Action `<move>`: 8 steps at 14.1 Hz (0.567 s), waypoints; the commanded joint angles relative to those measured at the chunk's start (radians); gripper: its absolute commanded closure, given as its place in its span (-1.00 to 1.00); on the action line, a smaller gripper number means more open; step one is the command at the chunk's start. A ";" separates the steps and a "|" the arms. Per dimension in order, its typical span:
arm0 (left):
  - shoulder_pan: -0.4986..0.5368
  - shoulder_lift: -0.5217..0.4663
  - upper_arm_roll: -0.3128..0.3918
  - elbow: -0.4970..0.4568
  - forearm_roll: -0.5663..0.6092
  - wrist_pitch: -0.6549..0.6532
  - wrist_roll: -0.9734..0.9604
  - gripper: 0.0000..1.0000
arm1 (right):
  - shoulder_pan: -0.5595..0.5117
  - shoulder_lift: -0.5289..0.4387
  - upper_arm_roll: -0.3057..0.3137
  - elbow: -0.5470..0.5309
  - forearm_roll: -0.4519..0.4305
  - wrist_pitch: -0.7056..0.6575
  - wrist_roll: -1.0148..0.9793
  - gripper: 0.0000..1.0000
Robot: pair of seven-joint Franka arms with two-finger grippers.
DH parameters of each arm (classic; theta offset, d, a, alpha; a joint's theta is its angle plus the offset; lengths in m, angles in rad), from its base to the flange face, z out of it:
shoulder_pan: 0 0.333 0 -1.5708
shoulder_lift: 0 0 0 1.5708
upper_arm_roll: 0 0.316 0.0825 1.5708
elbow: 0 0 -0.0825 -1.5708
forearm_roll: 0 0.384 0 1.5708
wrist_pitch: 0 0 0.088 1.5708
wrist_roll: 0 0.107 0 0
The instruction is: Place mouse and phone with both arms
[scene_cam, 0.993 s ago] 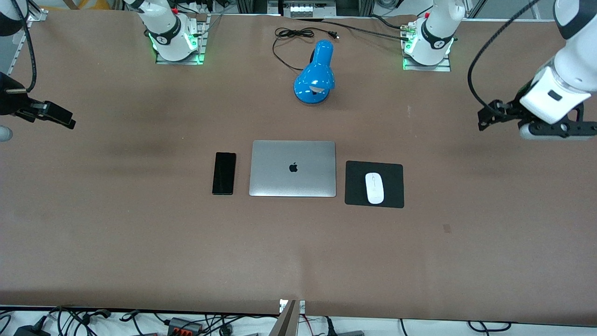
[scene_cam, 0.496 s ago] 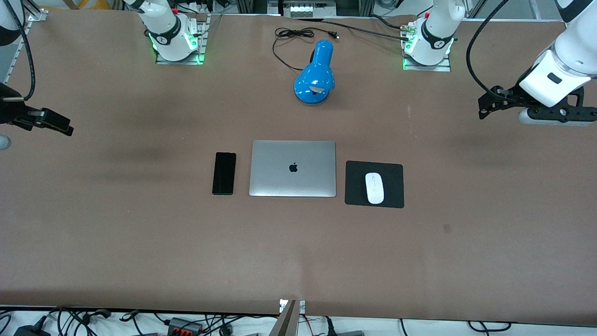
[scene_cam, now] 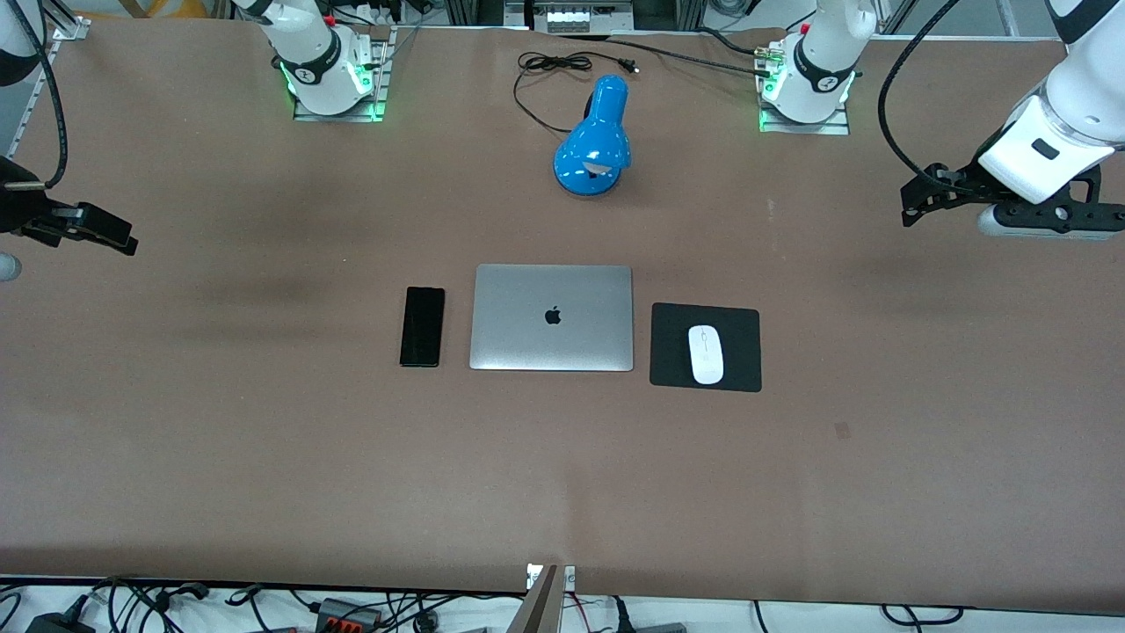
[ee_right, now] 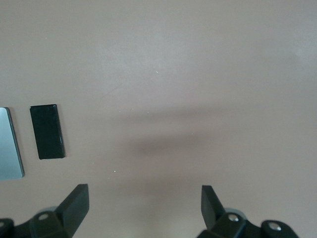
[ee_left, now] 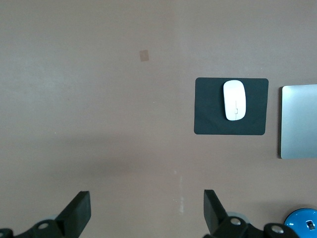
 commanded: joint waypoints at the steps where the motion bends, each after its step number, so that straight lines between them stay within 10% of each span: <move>1: 0.014 0.013 -0.010 0.026 -0.020 -0.011 0.023 -1.00 | 0.011 0.007 -0.009 0.025 0.007 -0.022 -0.021 -1.00; 8: 0.011 0.013 -0.011 0.028 -0.020 -0.011 0.025 -1.00 | 0.012 0.006 -0.006 0.026 0.004 -0.044 -0.021 -1.00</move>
